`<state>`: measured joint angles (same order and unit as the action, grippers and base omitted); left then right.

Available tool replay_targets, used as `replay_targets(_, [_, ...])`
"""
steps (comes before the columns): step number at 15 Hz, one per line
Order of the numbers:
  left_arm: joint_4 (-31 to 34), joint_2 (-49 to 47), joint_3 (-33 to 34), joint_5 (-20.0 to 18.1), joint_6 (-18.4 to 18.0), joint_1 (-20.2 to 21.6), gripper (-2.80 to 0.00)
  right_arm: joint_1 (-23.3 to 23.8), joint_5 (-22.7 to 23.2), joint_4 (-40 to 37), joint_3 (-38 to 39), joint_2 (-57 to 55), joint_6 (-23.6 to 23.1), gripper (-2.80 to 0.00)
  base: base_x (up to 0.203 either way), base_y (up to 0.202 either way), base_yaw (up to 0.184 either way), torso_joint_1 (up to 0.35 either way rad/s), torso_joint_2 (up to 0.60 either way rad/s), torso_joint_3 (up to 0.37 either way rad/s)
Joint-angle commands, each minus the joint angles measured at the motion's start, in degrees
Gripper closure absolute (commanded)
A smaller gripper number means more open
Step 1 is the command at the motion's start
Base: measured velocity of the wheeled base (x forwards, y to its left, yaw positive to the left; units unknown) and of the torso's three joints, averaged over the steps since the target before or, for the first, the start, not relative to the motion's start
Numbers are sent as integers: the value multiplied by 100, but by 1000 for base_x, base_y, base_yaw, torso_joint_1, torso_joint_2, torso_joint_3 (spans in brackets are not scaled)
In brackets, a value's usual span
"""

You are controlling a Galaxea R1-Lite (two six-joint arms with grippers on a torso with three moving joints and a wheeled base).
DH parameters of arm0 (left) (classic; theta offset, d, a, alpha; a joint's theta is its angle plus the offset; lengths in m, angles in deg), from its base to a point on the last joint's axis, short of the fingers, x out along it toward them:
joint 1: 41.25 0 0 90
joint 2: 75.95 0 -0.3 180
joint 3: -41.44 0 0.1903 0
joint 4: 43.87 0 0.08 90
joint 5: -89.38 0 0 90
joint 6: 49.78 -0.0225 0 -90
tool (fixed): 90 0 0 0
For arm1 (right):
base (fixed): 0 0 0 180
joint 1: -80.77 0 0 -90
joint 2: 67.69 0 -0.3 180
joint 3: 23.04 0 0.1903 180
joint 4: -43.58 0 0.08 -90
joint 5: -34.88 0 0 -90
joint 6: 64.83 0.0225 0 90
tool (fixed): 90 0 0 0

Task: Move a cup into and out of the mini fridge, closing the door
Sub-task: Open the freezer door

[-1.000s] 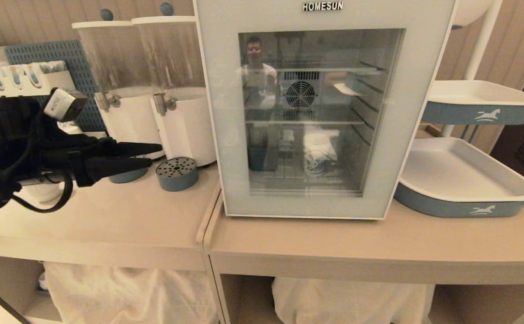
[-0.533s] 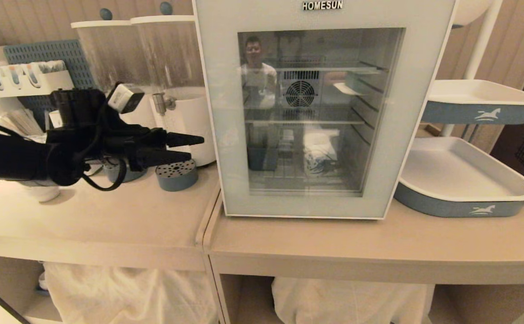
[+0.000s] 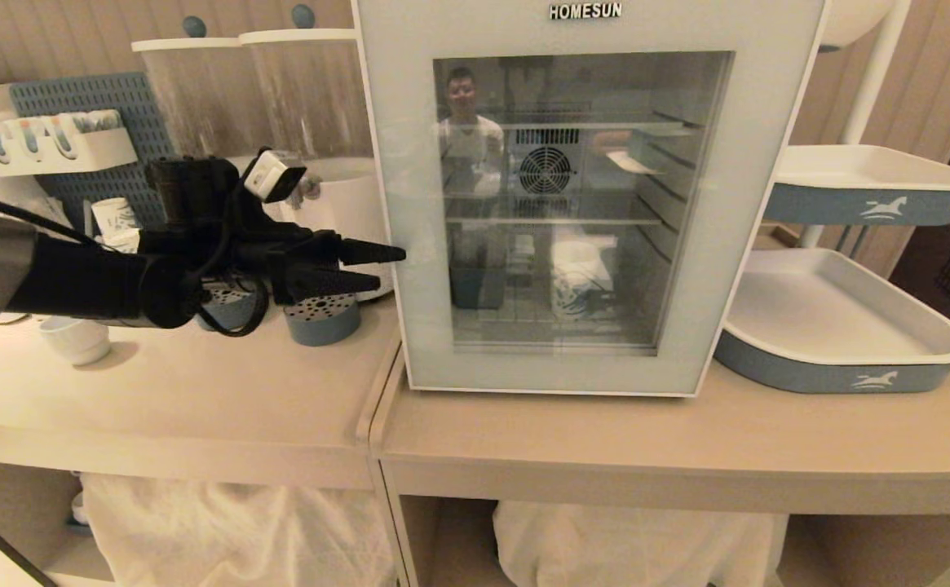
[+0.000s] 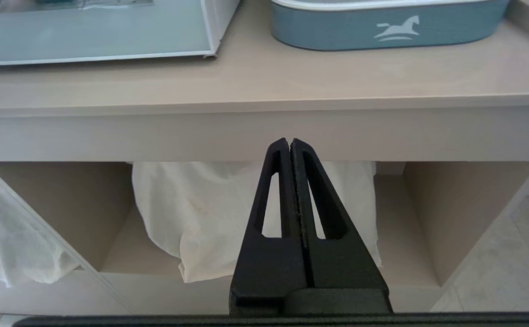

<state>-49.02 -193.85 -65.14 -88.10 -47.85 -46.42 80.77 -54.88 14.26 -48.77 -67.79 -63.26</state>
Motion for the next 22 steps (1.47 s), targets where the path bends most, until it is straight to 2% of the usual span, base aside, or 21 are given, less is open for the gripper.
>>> replay_targets(1, [-40,-58,16,-18,-26,-2,-280,0,2,-3,-1,-8,2,0,0,0,0,0,0,0])
replay_targets(8, [-268,742,991,-18,-52,587,-280,0,2,-12,-10,-8,-7,0,0,0,0,0,0,0])
replay_targets(14, [-260,255,479,-18,-11,471,-280,0,2,-12,-10,-8,-7,0,0,0,0,0,0,0])
replay_targets(17, [-273,60,361,232,-16,200,-280,0,2,-3,-1,-8,-7,0,0,0,0,0,0,0])
replay_targets(22, [-237,-126,34,302,10,50,-280,0,2,-3,-2,-8,-7,0,0,0,0,0,0,0])
